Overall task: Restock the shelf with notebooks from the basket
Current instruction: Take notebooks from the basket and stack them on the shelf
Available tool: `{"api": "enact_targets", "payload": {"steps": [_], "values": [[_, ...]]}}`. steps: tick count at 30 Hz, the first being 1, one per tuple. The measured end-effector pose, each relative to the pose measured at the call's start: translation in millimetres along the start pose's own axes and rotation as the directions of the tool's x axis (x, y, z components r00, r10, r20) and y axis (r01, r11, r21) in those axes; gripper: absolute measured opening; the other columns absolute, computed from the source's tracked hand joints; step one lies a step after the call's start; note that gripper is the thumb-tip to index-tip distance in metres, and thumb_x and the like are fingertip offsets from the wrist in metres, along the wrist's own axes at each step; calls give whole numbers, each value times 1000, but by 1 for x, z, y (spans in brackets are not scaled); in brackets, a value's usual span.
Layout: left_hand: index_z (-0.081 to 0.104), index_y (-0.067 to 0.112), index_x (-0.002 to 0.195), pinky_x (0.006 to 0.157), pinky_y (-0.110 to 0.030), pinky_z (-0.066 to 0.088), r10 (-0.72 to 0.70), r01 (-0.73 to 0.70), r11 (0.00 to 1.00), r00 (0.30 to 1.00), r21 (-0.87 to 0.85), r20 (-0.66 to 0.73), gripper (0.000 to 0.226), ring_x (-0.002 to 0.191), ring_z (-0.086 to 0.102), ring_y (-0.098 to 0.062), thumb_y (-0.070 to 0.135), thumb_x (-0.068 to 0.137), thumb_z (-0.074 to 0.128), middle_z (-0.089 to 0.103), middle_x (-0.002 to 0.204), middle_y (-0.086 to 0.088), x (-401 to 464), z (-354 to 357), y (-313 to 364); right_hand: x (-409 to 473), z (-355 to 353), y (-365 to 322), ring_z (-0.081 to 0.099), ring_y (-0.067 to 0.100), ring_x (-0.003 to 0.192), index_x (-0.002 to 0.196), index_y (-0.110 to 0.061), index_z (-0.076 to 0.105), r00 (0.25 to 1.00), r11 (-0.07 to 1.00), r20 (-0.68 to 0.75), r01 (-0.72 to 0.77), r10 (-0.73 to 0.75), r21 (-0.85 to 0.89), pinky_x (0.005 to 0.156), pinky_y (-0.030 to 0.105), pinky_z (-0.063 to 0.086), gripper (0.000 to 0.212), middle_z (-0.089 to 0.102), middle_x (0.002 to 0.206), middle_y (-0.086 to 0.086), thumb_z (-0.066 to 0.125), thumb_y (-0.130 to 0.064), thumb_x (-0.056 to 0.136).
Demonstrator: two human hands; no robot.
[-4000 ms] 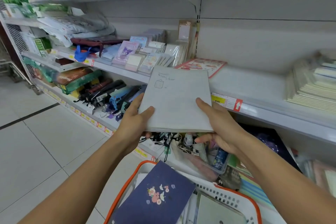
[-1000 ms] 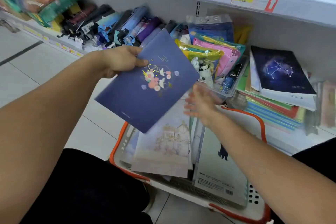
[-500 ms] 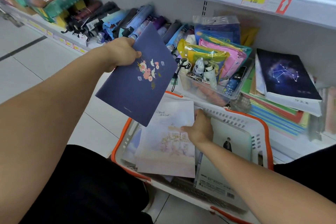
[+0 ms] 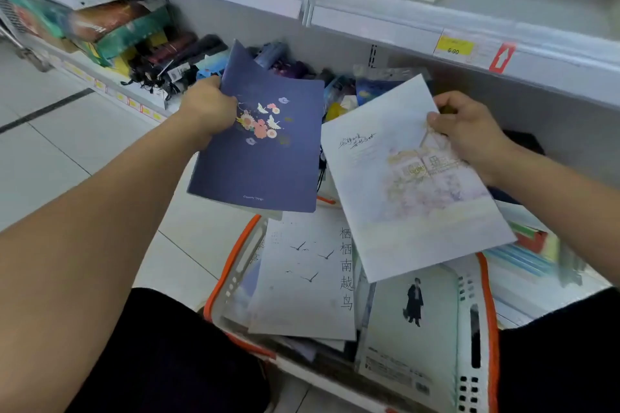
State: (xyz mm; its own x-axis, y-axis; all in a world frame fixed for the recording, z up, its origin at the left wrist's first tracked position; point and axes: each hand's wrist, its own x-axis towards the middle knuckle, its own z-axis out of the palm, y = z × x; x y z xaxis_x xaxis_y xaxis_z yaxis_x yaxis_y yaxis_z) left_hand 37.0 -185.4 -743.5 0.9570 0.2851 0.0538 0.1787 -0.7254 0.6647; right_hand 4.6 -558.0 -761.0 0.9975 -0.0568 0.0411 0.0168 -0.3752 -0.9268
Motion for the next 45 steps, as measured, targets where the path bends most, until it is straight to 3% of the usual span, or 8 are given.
{"api": "enact_targets", "payload": {"steps": [11, 15, 18, 21, 27, 31, 38, 45], "values": [[60, 2, 106, 77, -43, 51, 32, -64, 959, 993, 277, 118, 19, 90, 55, -35, 15, 94, 52, 61, 105, -19, -15, 5, 13, -35, 47, 63, 59, 26, 84, 112, 1, 59, 927, 931, -118, -341, 357, 132, 74, 39, 52, 13, 63, 100, 18, 52, -2, 100], [66, 11, 102, 74, -46, 60, -100, 160, 977, 929, -143, 357, 10, 80, 70, -27, 11, 96, 58, 71, 98, -12, -22, 9, 22, -77, 86, 101, 72, 24, 91, 110, -23, 62, 771, 792, 358, -598, 527, 121, 79, 45, 59, 28, 70, 112, 6, 49, 0, 100], [68, 15, 96, 72, -43, 60, -89, 208, 962, 851, -176, 518, 9, 78, 71, -24, 12, 96, 59, 74, 94, -9, -30, 20, 25, -77, 80, 127, 58, 30, 121, 137, -17, 50, 717, 830, 453, -329, 529, -449, 86, 44, 54, 43, 57, 137, 8, 61, -13, 96], [68, 18, 99, 82, -48, 57, -41, 154, 975, 828, -157, 560, 11, 90, 72, -27, 14, 97, 58, 75, 101, -7, -32, 28, 28, -74, 61, 155, 41, 30, 138, 156, -8, 18, 756, 597, 340, -83, 559, -798, 99, 31, 42, 100, 29, 159, 11, 81, -34, 82], [66, 21, 93, 59, -36, 60, -56, 147, 981, 840, -128, 539, 9, 69, 74, -17, 17, 97, 59, 77, 87, -1, -30, 28, 26, -87, 45, 195, 42, 27, 138, 157, -19, 20, 801, 647, 333, -87, 497, -758, 108, 33, 43, 122, 29, 161, 5, 92, -42, 61], [65, 14, 112, 83, -50, 57, -60, 143, 984, 832, -109, 551, 16, 90, 72, -28, 17, 98, 58, 74, 103, -8, -31, 29, 29, -82, 43, 199, 45, 25, 132, 151, -20, 37, 840, 624, 274, -95, 468, -776, 106, 34, 44, 110, 40, 149, 3, 93, -45, 60], [62, 17, 114, 84, -50, 57, -27, 85, 993, 853, -88, 522, 17, 93, 70, -30, 17, 98, 57, 71, 107, -8, -34, 34, 33, -87, 46, 206, 43, 28, 138, 156, -20, 30, 870, 688, 285, -82, 403, -721, 110, 36, 40, 106, 40, 154, 5, 90, -32, 70], [63, 20, 112, 83, -49, 57, -16, 77, 993, 846, -93, 532, 15, 91, 71, -29, 17, 99, 57, 72, 106, -6, -35, 36, 34, -84, 40, 205, 42, 25, 126, 144, -22, 41, 843, 594, 267, -76, 467, -801, 104, 37, 46, 102, 38, 139, 4, 91, -52, 60]]}}
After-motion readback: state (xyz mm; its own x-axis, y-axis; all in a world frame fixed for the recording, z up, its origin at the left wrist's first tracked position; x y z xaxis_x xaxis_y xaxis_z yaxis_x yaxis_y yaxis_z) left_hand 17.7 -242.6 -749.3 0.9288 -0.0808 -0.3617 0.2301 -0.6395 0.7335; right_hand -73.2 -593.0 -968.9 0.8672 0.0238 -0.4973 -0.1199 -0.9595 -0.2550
